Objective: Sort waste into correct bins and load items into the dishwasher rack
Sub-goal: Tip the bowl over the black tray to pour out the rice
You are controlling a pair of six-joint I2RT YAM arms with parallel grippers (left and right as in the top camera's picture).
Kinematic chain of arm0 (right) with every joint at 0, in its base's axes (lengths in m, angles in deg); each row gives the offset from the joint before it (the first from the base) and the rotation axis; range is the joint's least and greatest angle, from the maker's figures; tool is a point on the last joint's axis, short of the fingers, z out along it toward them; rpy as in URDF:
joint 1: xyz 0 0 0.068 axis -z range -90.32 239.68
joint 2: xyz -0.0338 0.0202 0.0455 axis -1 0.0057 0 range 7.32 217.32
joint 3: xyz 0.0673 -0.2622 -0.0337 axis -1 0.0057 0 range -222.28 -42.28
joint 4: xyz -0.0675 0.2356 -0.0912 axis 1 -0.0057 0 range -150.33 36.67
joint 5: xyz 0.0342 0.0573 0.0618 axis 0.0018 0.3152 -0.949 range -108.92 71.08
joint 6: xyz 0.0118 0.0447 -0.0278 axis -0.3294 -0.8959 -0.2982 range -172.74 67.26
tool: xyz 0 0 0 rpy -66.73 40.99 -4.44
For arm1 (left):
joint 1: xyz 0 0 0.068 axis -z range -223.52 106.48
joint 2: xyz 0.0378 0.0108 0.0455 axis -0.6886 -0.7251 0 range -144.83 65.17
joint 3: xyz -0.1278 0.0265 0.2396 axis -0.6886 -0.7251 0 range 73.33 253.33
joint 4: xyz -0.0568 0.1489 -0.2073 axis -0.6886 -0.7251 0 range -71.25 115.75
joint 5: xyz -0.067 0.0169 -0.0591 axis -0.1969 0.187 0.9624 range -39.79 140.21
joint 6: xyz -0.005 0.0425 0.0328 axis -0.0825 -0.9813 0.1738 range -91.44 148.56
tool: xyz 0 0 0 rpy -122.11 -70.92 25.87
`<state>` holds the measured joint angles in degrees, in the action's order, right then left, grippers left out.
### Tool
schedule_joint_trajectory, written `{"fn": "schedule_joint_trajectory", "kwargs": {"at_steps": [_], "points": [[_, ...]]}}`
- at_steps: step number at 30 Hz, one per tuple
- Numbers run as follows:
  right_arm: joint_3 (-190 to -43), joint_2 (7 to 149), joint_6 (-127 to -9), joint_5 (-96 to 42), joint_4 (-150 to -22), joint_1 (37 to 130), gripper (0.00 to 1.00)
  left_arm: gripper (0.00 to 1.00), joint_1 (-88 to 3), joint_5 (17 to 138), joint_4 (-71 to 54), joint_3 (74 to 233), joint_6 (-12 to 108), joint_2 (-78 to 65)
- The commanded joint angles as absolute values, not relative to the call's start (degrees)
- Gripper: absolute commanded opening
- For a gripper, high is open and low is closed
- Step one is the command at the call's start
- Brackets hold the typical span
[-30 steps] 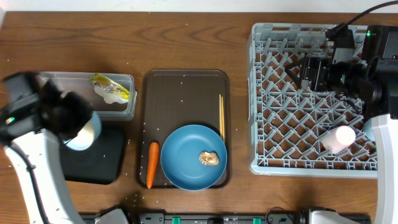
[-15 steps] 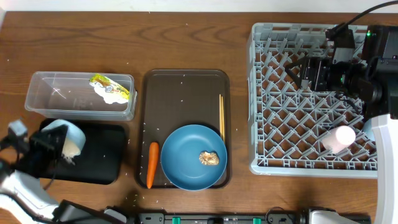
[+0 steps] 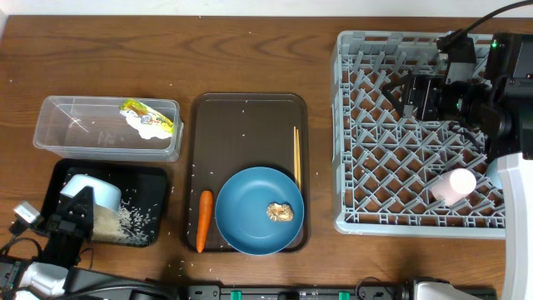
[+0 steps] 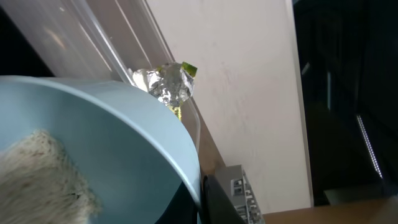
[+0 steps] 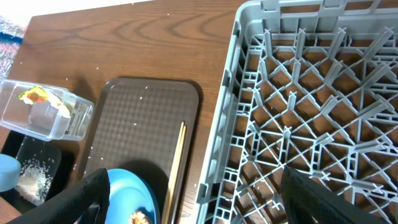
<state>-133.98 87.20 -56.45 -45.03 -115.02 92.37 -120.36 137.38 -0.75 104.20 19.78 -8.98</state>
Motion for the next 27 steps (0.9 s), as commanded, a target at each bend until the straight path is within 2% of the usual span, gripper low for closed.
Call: {"fn": "schedule_joint_trajectory", "kwargs": {"at_steps": [1, 2, 5, 8, 10, 12, 14, 17, 19, 21, 23, 25, 27], "points": [[-133.98, 87.13, -57.15, -45.27, -114.78, 91.41, 0.8, 0.06, -120.71, 140.24, -2.17, 104.18, 19.89, -8.94], [-133.98, 87.13, -57.48, -45.27, -114.6, 91.41, 0.8, 0.06, -120.62, 140.24, -4.93, 104.18, 20.11, -8.94], [-133.98, 87.13, -57.89, -45.29, -114.6, 91.41, 0.8, 0.06, -120.84, 140.16, -6.85, 103.94, 8.53, -8.96], [-133.98, 87.13, -57.89, -45.27, -114.43, 91.41, 0.8, 0.06, -121.28, 140.24, -6.37, 103.89, 13.88, -9.16], [-133.98, 87.11, -57.87, -45.27, -114.63, 91.41, 0.8, 0.06, -121.3, 140.18, -5.82, 103.59, 8.83, -9.18], [-133.98, 87.11, -57.89, -45.27, -114.43, 91.41, 0.8, 0.06, -121.83, 140.22, -6.26, 103.72, 15.35, -9.42], [-133.98, 87.11, -58.33, -45.27, -114.36, 91.41, 0.8, 0.06, -121.78, 139.15, -5.8, 103.54, 10.39, -9.42], [-133.98, 87.13, -58.5, -45.27, -113.56, 91.41, 0.8, 0.06, -121.61, 140.24, -5.71, 103.54, 15.63, -10.1], [-133.98, 87.13, -58.7, -45.29, -113.45, 91.41, 0.8, 0.06, -120.8, 139.7, -5.67, 103.33, 12.59, -10.1], [-133.98, 87.13, -59.2, -45.29, -113.34, 91.41, 0.8, 0.06, -120.8, 140.29, -5.93, 103.33, 15.92, -9.99], [-133.98, 87.13, -59.4, -45.29, -113.42, 91.41, 0.8, 0.06, -120.71, 140.2, -5.89, 103.33, 11.74, -9.94], [-133.98, 87.13, -59.4, -45.29, -113.29, 91.41, 0.8, 0.06, -120.62, 140.24, -7.64, 103.35, 17.6, -9.94], [-133.98, 87.13, -59.55, -45.31, -113.58, 91.41, 0.8, 0.06, -119.81, 139.92, -8.84, 103.06, 12.92, -9.77]]}}
